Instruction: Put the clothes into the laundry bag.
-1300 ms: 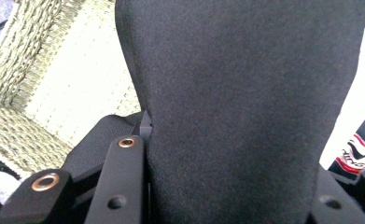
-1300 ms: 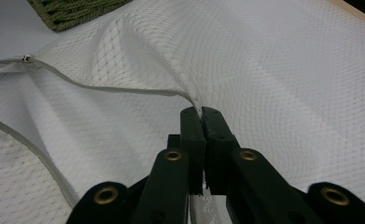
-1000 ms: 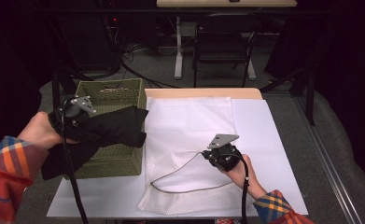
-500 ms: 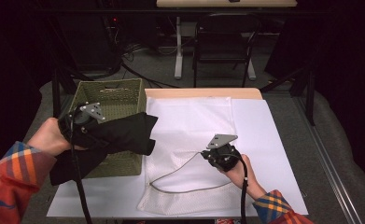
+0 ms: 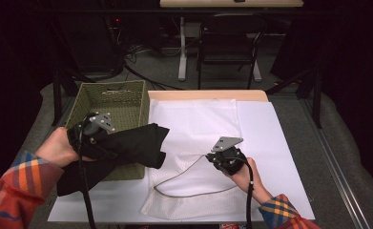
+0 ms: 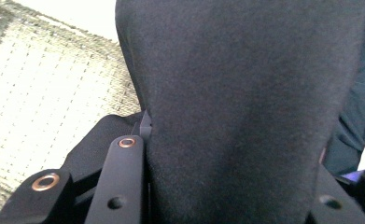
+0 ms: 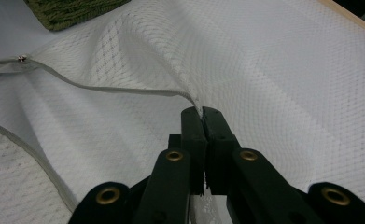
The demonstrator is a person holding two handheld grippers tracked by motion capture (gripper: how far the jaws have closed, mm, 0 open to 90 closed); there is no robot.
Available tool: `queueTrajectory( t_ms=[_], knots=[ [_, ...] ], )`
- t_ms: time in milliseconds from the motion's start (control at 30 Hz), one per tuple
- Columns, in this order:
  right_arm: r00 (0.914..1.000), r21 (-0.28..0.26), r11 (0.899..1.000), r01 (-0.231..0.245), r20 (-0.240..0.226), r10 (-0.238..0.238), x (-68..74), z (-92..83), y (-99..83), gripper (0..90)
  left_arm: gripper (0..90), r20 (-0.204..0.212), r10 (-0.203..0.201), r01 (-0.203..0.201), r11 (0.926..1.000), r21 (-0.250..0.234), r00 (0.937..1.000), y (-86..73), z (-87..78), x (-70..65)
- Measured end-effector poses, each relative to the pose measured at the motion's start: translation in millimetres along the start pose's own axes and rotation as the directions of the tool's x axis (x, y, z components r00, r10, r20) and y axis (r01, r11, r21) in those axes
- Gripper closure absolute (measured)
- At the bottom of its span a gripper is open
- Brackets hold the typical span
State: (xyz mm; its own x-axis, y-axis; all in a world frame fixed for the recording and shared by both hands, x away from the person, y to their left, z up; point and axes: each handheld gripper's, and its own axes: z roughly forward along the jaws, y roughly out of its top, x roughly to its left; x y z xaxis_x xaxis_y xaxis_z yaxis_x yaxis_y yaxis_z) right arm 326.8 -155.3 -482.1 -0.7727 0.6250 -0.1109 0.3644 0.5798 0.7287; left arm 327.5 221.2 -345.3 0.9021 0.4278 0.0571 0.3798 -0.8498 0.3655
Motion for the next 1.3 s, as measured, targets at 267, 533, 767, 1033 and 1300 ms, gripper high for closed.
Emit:
queueTrajectory(
  t_ms=[267, 533, 767, 1033, 1300],
  knots=[
    [1.0000, -0.002, 1.000, -0.001, 0.006, 0.001, -0.7, -0.1, 0.0, 88.5, 63.2, 0.031, 0.006, -0.005, 0.9999, -0.009, 0.9995, 1.1, 5.4, -6.5],
    [1.0000, 0.001, 1.000, -0.001, 0.009, 0.001, -0.1, 0.2, 0.1, 88.6, 63.1, 0.053, 0.019, -0.019, 0.9998, -0.001, 0.9984, 3.2, 13.7, -13.1],
    [0.9998, 0.000, 1.000, 0.003, 0.018, -0.003, -0.4, -0.5, 0.6, 88.6, 63.1, 0.072, 0.020, -0.019, 0.9997, -0.012, 0.9972, 6.7, 17.5, -17.0],
    [0.9998, -0.002, 1.000, -0.001, 0.020, 0.001, -0.1, -0.9, 0.6, 88.6, 63.1, 0.108, 0.029, -0.028, 0.9995, -0.018, 0.9937, 11.3, 26.5, -24.6],
    [0.9996, -0.013, 1.000, 0.000, 0.029, 0.000, 0.5, -1.2, 3.2, 88.8, 63.1, 0.148, 0.025, -0.020, 0.9993, -0.033, 0.9887, 13.5, 30.7, -29.3]
  ],
)
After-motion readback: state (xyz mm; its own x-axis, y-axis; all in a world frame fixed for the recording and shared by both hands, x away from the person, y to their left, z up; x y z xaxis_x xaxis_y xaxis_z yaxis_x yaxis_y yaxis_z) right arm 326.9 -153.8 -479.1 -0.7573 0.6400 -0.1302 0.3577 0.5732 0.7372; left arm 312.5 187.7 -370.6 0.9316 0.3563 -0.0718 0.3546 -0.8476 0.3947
